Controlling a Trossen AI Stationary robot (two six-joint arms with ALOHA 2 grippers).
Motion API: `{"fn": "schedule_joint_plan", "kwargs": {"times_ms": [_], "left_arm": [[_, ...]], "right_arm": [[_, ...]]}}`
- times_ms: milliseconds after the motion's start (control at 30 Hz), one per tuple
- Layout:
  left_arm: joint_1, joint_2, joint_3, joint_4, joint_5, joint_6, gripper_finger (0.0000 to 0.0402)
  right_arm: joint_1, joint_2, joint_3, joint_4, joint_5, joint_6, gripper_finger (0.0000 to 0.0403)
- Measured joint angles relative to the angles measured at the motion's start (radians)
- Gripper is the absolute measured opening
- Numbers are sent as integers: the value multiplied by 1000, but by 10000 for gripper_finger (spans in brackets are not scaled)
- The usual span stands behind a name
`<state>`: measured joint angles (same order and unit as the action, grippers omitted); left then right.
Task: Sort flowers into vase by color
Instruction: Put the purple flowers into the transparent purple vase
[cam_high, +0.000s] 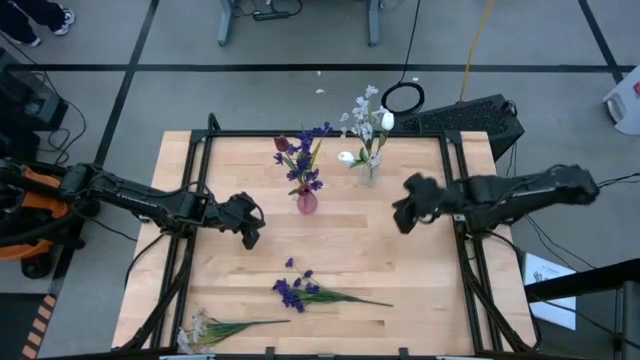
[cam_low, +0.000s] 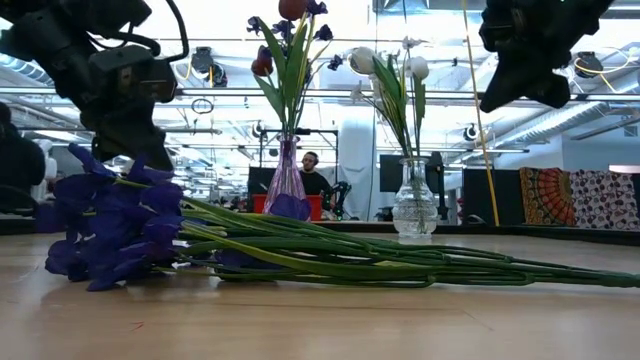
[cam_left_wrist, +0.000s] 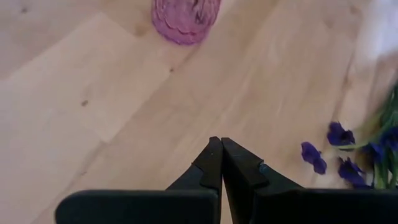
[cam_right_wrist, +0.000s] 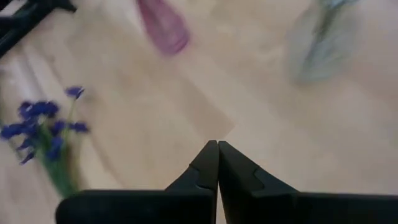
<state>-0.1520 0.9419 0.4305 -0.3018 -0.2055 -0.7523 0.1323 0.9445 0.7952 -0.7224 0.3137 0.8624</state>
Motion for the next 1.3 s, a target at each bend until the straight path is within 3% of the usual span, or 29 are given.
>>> {"fn": "schedule_joint_plan", "kwargs": {"times_ms": [133, 300, 700, 1000, 1300], "left_arm": [[0, 0, 0, 1, 20, 0, 13], [0, 0, 0, 1, 48, 0, 13], [0, 0, 0, 1, 79, 0, 13], [-1, 0, 0, -5, 98, 20, 13], [-1, 0, 0, -27, 100, 27, 13]], "right_arm": [[135, 144, 23, 48, 6, 129, 0], [253, 388, 190, 18, 29, 172, 0], [338, 949, 771, -268, 24, -50, 0], [316, 1137, 986, -276, -6, -176, 16], [280, 1238, 1010, -194, -188, -219, 103]]}}
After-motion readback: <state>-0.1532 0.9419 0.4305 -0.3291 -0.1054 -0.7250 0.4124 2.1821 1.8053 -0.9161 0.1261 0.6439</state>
